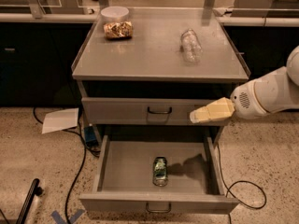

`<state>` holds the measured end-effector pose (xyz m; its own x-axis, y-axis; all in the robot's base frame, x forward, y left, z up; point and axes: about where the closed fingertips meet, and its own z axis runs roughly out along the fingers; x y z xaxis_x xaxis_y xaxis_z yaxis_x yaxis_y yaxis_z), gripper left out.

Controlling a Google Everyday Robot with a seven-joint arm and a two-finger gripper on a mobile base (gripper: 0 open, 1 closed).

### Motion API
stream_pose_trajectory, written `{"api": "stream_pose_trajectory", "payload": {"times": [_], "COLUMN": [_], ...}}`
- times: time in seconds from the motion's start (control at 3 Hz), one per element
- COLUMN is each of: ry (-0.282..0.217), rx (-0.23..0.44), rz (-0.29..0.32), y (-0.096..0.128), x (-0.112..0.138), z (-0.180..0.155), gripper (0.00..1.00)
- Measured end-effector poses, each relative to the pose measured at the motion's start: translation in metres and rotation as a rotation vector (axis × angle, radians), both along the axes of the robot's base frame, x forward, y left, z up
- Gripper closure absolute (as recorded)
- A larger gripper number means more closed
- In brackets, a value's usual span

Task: Pick green can from middle drawer and place on counter

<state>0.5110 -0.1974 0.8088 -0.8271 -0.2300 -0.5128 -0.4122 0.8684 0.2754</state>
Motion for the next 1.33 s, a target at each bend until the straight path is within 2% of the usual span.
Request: {"api": "stream_pose_trajectory", "payload": {"times": [0.33,0.67,1.0,1.33], "ry": [0.093,0.094,0.133,0.147], "rx": [0.050,0.050,0.039,0.020], "rz": [0.034,0.034,-0.007,-0.034], "y": [0.035,0.035,0.028,0.035], "x": [0.005,0.005,0.015,0.024], "z": [-0.042,-0.042,-0.074,-0.113], "gripper": [0.00,0.00,0.00,0.00]}}
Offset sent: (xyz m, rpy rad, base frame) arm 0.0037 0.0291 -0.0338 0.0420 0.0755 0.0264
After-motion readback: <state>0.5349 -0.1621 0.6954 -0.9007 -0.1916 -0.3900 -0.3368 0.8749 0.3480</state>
